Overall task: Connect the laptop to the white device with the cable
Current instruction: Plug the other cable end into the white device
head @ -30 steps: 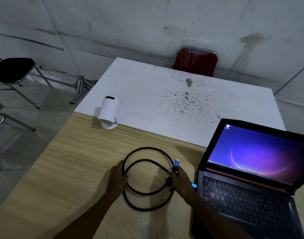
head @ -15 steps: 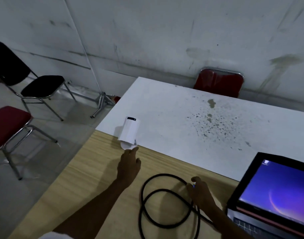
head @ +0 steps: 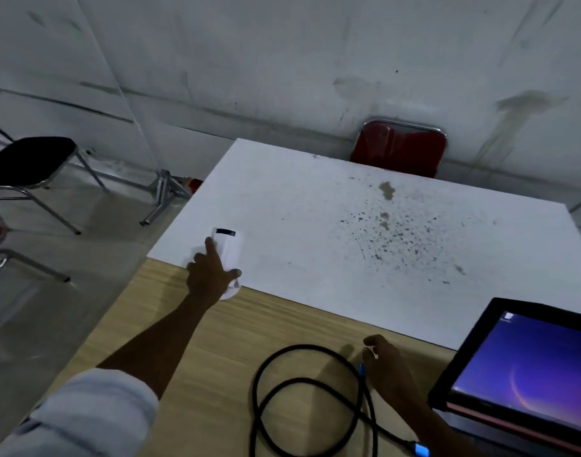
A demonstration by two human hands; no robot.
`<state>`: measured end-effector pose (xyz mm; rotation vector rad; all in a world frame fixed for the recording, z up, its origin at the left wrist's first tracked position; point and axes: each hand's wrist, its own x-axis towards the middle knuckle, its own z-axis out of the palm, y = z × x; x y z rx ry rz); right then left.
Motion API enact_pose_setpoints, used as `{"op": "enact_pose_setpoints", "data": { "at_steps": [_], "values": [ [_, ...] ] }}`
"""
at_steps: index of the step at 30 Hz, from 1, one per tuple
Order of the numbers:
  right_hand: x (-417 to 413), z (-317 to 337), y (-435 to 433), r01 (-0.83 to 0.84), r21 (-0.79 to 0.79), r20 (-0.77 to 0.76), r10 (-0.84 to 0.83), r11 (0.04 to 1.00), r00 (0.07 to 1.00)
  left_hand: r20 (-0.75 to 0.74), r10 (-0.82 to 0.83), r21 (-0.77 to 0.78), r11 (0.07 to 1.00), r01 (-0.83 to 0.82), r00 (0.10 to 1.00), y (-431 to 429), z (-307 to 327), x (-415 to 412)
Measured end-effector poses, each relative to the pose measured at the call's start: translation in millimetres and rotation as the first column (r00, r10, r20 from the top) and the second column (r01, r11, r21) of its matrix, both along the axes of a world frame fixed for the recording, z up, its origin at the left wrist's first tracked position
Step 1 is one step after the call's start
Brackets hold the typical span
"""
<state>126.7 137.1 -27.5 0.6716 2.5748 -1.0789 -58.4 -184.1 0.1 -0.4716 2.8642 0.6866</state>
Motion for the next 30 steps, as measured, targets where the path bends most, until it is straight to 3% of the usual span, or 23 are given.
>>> {"op": "enact_pose_setpoints", "data": {
  "at_steps": [9,17,22,25,28,30],
  "values": [
    [7.0,-5.2,10.4,0.065,-0.060,0.019,-0.064,0.996,0.998,-0.083,-0.131,0.117,0.983,0.140,0.988,92.1,-2.0,25.0],
    [26.8,-20.2,3.3,0.184,-0.204,0.084,-0.170,0.961,0.982,0.021,-0.392,0.221,0.899,0.378,0.920,206.1,-15.4,64.2],
    [33.6,-23.9,-1.4,0.178,-0.214,0.061,-0.168,0.961,0.984,0.022,-0.431,0.276,0.870,0.409,0.902,225.1,-12.9,73.9],
    [37.5,-17.8,-1.8,0.252,-0.296,-0.037,-0.274,0.921,0.961,0.015,-0.538,0.230,0.822,0.521,0.843,218.4,-3.9,69.0],
    [37.7,-13.0,-2.4,0.292,-0.401,-0.120,-0.365,0.869,0.923,-0.005,-0.696,0.142,0.710,0.690,0.718,211.7,3.5,62.2],
    [36.9,-9.3,-3.6,0.328,-0.536,-0.102,-0.445,0.778,0.890,0.040,-0.745,0.114,0.666,0.737,0.666,212.6,4.2,60.6]
  ]
}}
